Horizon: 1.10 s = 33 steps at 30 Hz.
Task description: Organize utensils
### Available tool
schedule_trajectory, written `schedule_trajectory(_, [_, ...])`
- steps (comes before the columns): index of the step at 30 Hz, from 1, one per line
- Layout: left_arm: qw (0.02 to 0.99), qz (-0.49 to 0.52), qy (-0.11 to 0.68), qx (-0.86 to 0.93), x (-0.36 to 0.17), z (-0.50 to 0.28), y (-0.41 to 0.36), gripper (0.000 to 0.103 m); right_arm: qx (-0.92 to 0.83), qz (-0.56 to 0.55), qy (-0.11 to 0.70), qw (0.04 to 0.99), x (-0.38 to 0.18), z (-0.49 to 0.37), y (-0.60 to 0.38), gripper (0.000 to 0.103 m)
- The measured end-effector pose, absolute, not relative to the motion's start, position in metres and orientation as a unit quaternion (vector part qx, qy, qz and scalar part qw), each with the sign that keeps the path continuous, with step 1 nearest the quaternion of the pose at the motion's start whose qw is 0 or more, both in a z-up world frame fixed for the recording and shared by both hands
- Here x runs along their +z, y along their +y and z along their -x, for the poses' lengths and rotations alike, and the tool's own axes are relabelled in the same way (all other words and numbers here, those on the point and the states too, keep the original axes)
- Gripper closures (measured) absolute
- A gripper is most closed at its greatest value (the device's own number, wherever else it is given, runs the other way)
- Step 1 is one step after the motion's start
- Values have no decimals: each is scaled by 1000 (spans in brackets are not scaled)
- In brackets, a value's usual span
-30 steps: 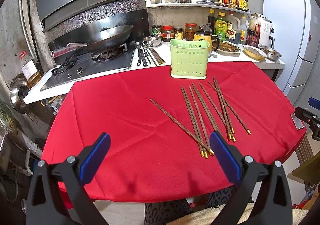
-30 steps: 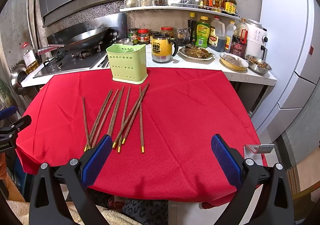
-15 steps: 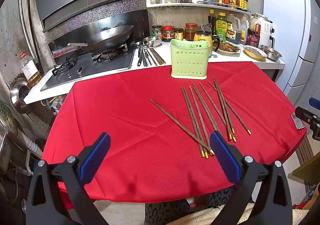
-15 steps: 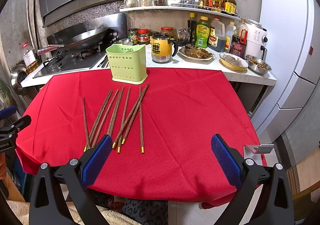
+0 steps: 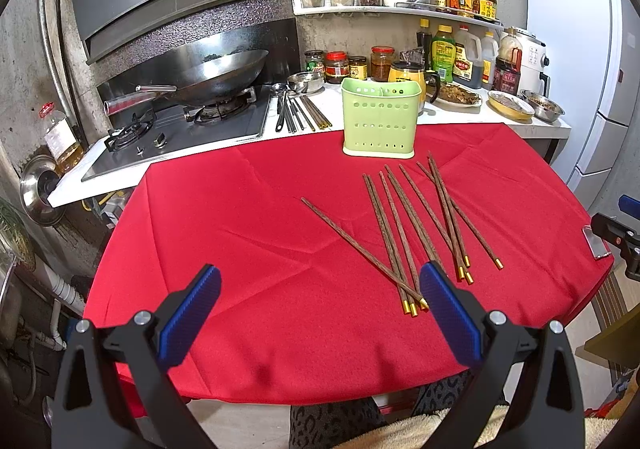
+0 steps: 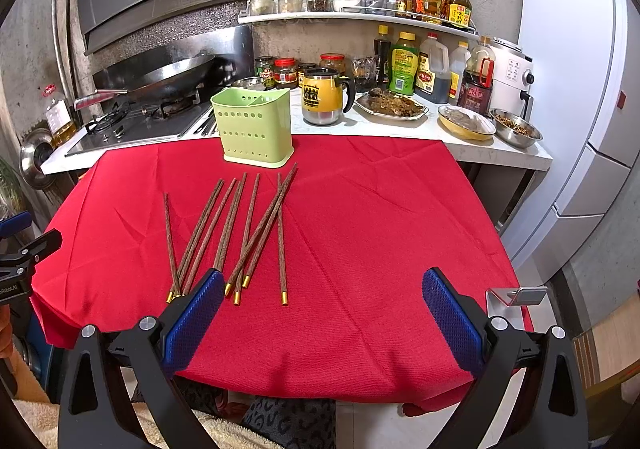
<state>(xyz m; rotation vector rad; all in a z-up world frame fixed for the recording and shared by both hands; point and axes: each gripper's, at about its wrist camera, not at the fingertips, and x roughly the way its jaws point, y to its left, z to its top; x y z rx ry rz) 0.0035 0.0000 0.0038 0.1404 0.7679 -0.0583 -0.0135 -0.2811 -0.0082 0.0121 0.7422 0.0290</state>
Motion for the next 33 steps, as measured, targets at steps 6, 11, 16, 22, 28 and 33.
schedule_trajectory(6, [924, -68, 374, -28, 3, -4, 2, 6, 14, -6, 363, 932, -7, 14, -281, 6])
schedule_trajectory(11, [925, -67, 374, -29, 3, -4, 2, 6, 14, -6, 362, 932, -8, 14, -281, 6])
schedule_trajectory(16, [924, -67, 374, -29, 3, -4, 2, 6, 14, -7, 362, 932, -8, 14, -281, 6])
schedule_trajectory(22, [921, -62, 384, -24, -3, -8, 6, 6, 15, -7, 365, 931, -9, 14, -281, 6])
schedule_trajectory(28, [914, -51, 402, -16, -17, -20, 13, 6, 21, -10, 369, 929, -17, 9, -281, 6])
schedule_trajectory(33, [906, -48, 420, -19, -34, -33, 13, 6, 24, -14, 377, 926, -30, -3, -280, 6])
